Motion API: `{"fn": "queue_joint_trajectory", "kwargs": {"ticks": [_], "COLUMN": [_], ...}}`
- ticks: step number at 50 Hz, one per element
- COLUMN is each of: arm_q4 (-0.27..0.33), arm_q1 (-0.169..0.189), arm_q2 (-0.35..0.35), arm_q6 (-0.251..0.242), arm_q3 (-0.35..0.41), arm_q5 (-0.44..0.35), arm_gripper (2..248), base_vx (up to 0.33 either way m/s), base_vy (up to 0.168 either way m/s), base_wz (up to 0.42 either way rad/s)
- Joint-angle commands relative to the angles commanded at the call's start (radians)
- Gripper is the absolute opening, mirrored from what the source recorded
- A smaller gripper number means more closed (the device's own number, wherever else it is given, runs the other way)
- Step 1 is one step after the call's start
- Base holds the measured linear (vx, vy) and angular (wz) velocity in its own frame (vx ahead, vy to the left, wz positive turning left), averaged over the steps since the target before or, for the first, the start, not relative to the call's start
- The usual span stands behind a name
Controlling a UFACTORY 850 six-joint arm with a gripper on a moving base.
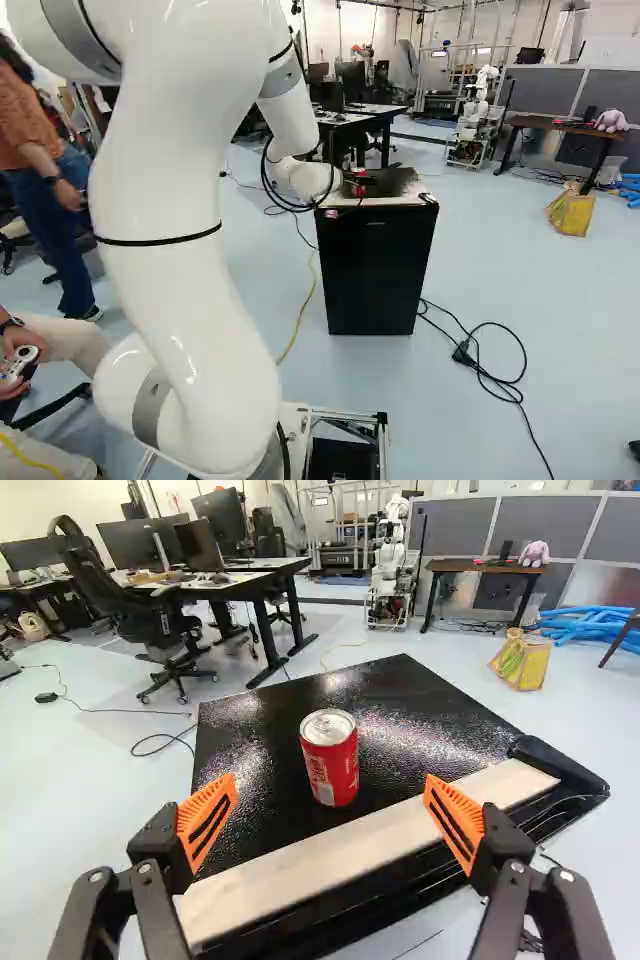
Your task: Grab a drink from the fridge
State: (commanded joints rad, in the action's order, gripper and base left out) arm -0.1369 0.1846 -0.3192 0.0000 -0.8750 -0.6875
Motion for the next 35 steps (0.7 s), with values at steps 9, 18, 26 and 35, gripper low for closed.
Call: {"fn": "queue_joint_trajectory", "kwargs": {"ticks": [9,18,26,35], "arm_q4": [-0.001,-0.001,0.004,0.019], "arm_q1": [-0.002,-0.003,-0.003,-0.003], "arm_q2": [-0.030,-0.054,-0.074,-0.094], "arm_q6": [0.000,0.000,0.000,0.000], "arm_q3": [-0.018,-0.026,-0.032,-0.040], "arm_q5": [0.000,0.000,-0.015,-0.050], "arm_gripper": [247,247,247,247], "base_vx": [0.000,0.000,0.000,0.000], "base_vy": [0.000,0.000,0.000,0.000], "base_wz": [0.000,0.000,0.000,0.000]}}
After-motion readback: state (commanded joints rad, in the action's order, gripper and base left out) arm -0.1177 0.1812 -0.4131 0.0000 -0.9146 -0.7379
